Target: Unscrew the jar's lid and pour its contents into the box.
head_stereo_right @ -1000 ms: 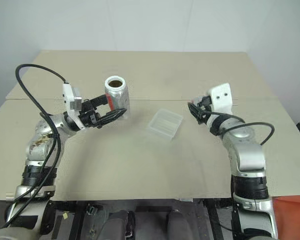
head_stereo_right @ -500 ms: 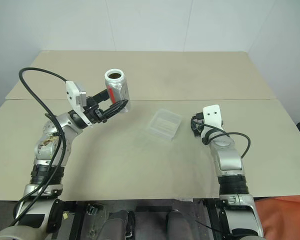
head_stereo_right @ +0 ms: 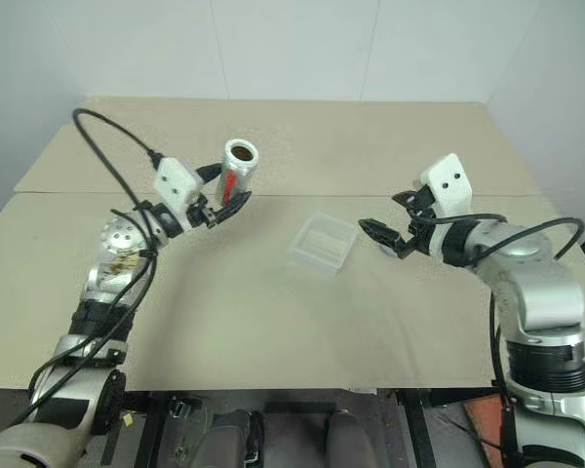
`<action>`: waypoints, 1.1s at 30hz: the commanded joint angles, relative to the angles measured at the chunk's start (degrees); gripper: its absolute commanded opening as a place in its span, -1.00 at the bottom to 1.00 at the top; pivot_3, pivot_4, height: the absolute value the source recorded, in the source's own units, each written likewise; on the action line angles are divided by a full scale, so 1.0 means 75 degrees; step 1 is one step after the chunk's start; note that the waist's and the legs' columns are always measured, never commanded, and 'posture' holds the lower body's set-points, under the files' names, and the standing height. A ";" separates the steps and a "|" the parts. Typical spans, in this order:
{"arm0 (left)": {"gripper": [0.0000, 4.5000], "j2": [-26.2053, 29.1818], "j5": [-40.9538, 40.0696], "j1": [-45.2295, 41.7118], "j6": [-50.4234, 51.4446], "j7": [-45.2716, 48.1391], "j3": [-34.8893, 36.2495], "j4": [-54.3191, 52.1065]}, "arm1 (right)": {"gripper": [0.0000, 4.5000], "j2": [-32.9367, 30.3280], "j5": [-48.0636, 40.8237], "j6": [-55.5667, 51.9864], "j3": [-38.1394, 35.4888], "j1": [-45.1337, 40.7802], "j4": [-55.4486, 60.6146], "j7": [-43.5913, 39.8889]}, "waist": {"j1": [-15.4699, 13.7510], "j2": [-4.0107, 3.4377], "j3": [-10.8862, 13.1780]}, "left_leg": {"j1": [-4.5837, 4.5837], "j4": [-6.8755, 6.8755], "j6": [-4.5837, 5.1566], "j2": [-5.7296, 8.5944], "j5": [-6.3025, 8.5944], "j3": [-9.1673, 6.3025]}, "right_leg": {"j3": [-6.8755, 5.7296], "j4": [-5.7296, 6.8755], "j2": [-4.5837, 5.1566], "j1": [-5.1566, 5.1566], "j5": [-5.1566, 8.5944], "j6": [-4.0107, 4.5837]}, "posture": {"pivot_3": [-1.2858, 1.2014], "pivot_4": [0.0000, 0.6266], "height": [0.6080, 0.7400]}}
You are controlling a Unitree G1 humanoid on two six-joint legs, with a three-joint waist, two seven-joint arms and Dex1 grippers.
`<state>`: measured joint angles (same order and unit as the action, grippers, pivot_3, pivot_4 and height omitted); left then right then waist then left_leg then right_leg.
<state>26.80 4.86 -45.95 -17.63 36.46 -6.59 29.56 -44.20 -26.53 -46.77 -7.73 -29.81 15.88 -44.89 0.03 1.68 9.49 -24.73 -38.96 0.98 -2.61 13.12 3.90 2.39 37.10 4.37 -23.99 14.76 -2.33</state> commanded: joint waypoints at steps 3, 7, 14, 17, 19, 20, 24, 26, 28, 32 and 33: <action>0.31 0.0540 0.3642 -0.2308 -0.3159 -0.2343 -0.1941 0.1884 | 0.98 -0.0654 -0.0493 0.0071 0.0023 -0.0183 0.0411 -0.0932 | -0.0103 0.0003 0.0002 | -0.0008 0.0000 0.0002 0.0003 0.0001 0.0003 | 0.0001 -0.0004 0.0001 -0.0005 -0.0001 -0.0001 | 0.03 -0.52 1.00; 0.31 0.0361 0.5972 -0.3720 -0.3730 -0.4104 -0.3524 0.2824 | 0.98 -0.0766 -0.0405 0.0096 0.0185 -0.0262 0.0311 -0.1012 | -0.0169 0.0004 0.0002 | -0.0028 -0.0008 0.0003 0.0011 0.0002 0.0003 | -0.0003 -0.0011 0.0006 -0.0012 -0.0006 -0.0012 | 0.03 -0.52 1.00; 0.31 -0.0245 0.8969 -0.4946 -0.2781 -0.6564 -0.5814 0.3537 | 0.98 -0.0789 -0.0570 -0.0108 0.0085 -0.0380 0.0396 -0.0911 | -0.0140 0.0007 0.0004 | -0.0041 -0.0012 0.0004 0.0011 0.0002 0.0007 | 0.0001 -0.0001 0.0006 -0.0033 -0.0005 -0.0013 | 0.03 -0.52 1.00; 0.31 -0.0653 1.0129 -0.5193 -0.1619 -0.7712 -0.6735 0.3871 | 0.98 -0.0762 -0.0759 -0.0189 -0.0018 -0.0375 0.0444 -0.0912 | -0.0120 0.0008 0.0005 | -0.0045 -0.0011 0.0004 0.0011 0.0002 0.0006 | 0.0001 0.0000 0.0005 -0.0037 -0.0005 -0.0013 | 0.03 -0.52 1.00; 0.31 -0.0851 1.0273 -0.5274 -0.1506 -0.8014 -0.6973 0.4142 | 0.98 -0.0806 -0.0795 -0.0180 -0.0022 -0.0310 0.0547 -0.0910 | -0.0122 0.0008 0.0005 | -0.0046 -0.0013 0.0004 0.0013 0.0002 0.0005 | 0.0000 0.0000 0.0007 -0.0036 -0.0005 -0.0014 | 0.03 -0.52 1.00; 0.31 -0.0897 1.0275 -0.5282 -0.1516 -0.8097 -0.7025 0.4224 | 0.98 -0.0865 -0.0832 -0.0191 -0.0024 -0.0242 0.0593 -0.0954 | -0.0122 0.0008 0.0005 | -0.0046 -0.0013 0.0004 0.0013 0.0002 0.0005 | 0.0000 0.0000 0.0007 -0.0036 -0.0005 -0.0014 | 0.03 -0.52 1.00; 0.31 -0.0937 1.0126 -0.5301 -0.1641 -0.8311 -0.7055 0.4427 | 0.98 -0.1132 -0.0758 -0.0017 0.0085 0.0068 0.0638 -0.1162 | -0.0117 0.0010 0.0007 | -0.0051 -0.0013 0.0004 0.0011 0.0002 0.0004 | 0.0000 0.0002 0.0008 -0.0042 -0.0005 -0.0014 | 0.03 -0.52 1.00; 0.31 -0.0875 0.9979 -0.5319 -0.1707 -0.8293 -0.6959 0.4489 | 0.98 -0.1158 -0.0767 0.0029 0.0109 0.0104 0.0561 -0.1173 | -0.0112 0.0010 0.0007 | -0.0051 -0.0013 0.0004 0.0012 0.0002 0.0005 | 0.0001 0.0002 0.0009 -0.0041 -0.0005 -0.0014 | 0.03 -0.52 1.00; 0.31 -0.0798 0.9771 -0.5352 -0.1744 -0.8234 -0.6808 0.4608 | 0.98 -0.1138 -0.0808 0.0016 0.0137 0.0057 0.0516 -0.1177 | -0.0102 0.0010 0.0007 | -0.0051 -0.0018 0.0004 0.0011 0.0002 0.0004 | 0.0001 0.0007 0.0008 -0.0042 -0.0005 -0.0014 | 0.03 -0.52 1.00; 0.31 -0.0572 0.9026 -0.5331 -0.1939 -0.7941 -0.6240 0.4831 | 0.98 -0.1121 -0.0772 0.0072 0.0211 0.0004 0.0418 -0.1227 | -0.0106 0.0010 0.0007 | -0.0051 -0.0020 0.0004 0.0011 0.0002 0.0002 | 0.0000 0.0007 0.0008 -0.0041 -0.0005 -0.0014 | 0.03 -0.52 1.00; 0.31 -0.0519 0.8872 -0.5310 -0.1986 -0.7864 -0.6131 0.4844 | 0.98 -0.1123 -0.0774 0.0073 0.0211 0.0002 0.0413 -0.1235 | -0.0106 0.0011 0.0007 | -0.0051 -0.0020 0.0004 0.0011 0.0002 0.0002 | 0.0000 0.0006 0.0008 -0.0041 -0.0005 -0.0014 | 0.03 -0.52 1.00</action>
<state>21.81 74.46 -83.65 -31.94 -23.24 -55.32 65.84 -52.21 -32.25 -47.78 -5.22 -28.75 18.49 -53.80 -0.77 1.76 9.54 -25.11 -39.11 1.01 -2.52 13.14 3.92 2.39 37.14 4.44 -24.30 14.73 -2.43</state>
